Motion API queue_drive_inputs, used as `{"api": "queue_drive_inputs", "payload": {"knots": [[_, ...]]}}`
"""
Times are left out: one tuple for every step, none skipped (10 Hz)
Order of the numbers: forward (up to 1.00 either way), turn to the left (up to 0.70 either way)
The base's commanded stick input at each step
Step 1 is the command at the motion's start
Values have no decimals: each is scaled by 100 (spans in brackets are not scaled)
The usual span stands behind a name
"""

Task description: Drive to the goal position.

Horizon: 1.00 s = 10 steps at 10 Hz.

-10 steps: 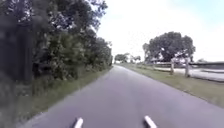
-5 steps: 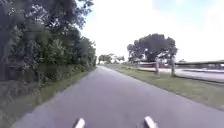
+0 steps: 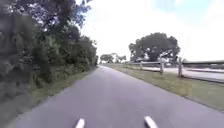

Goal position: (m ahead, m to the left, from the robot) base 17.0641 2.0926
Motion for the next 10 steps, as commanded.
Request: {"api": "queue_drive_inputs", "payload": {"knots": [[70, 0], [70, 0], [70, 0], [70, 0], [70, 0], [70, 0], [70, 0], [70, 0], [70, 0], [70, 0]]}}
